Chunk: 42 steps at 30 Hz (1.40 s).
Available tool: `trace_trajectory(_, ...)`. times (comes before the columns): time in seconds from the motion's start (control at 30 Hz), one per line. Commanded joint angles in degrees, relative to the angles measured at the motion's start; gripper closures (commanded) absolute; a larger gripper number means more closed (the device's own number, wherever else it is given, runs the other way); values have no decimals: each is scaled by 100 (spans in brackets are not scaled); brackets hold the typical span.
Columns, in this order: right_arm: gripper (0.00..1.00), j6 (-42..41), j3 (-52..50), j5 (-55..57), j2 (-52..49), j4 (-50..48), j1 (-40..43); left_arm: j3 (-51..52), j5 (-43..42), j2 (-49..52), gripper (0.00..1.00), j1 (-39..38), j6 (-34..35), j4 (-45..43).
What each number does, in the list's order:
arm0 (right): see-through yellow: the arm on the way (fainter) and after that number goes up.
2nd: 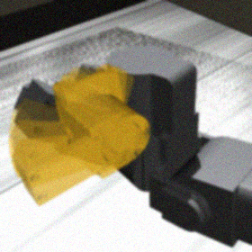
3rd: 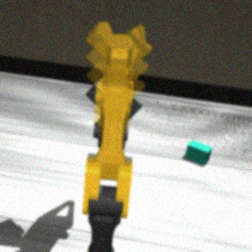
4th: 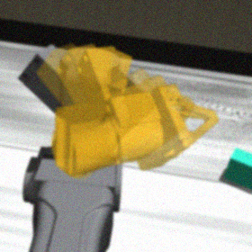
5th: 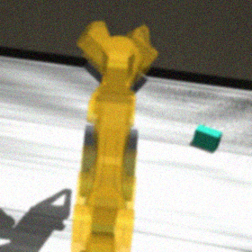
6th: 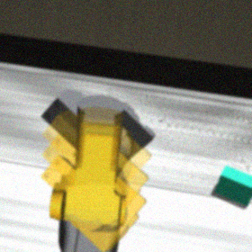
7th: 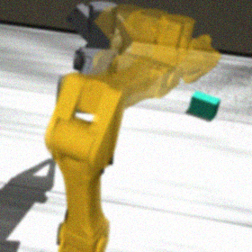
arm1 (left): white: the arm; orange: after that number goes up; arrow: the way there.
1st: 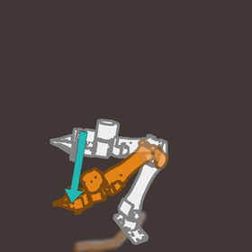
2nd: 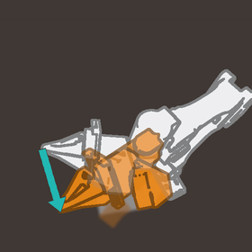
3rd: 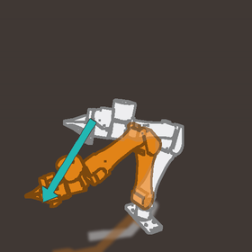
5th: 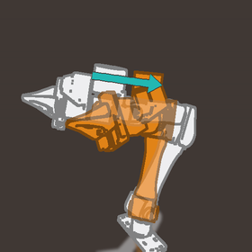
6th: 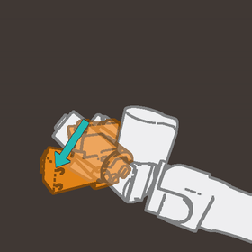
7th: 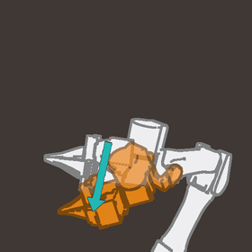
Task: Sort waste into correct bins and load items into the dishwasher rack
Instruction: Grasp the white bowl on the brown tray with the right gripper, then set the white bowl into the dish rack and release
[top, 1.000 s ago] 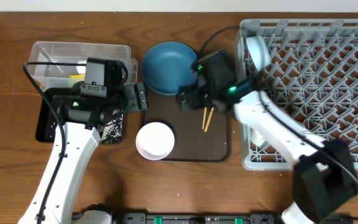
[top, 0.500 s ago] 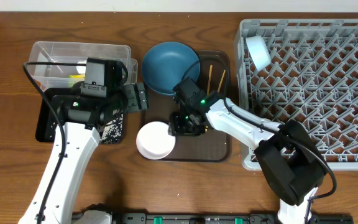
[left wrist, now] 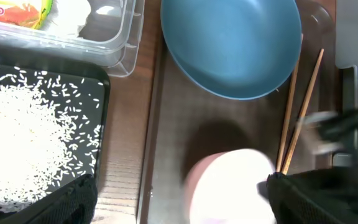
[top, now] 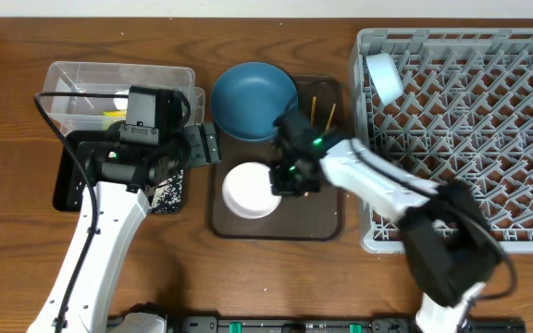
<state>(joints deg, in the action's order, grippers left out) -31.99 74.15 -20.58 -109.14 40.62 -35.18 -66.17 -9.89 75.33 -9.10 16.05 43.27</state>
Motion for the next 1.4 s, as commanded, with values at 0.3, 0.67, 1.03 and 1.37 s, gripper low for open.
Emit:
trace_trajectory(0.3,99,315,195,5545,2771,1110,1429,-81,52,-44,11,20,-74,7)
trace_trajectory(0.67,99,643,195,8450,1980,1825,1449,-81,52,-44,11,20,-76,7)
trace_trajectory(1.03,99,881,195,9383,909,1725,1421,-81,52,-44,11,20,-76,7)
trace_trajectory(1.37,99,1589,195,9396,656,872,1001,-81,52,-44,10,20,-74,7)
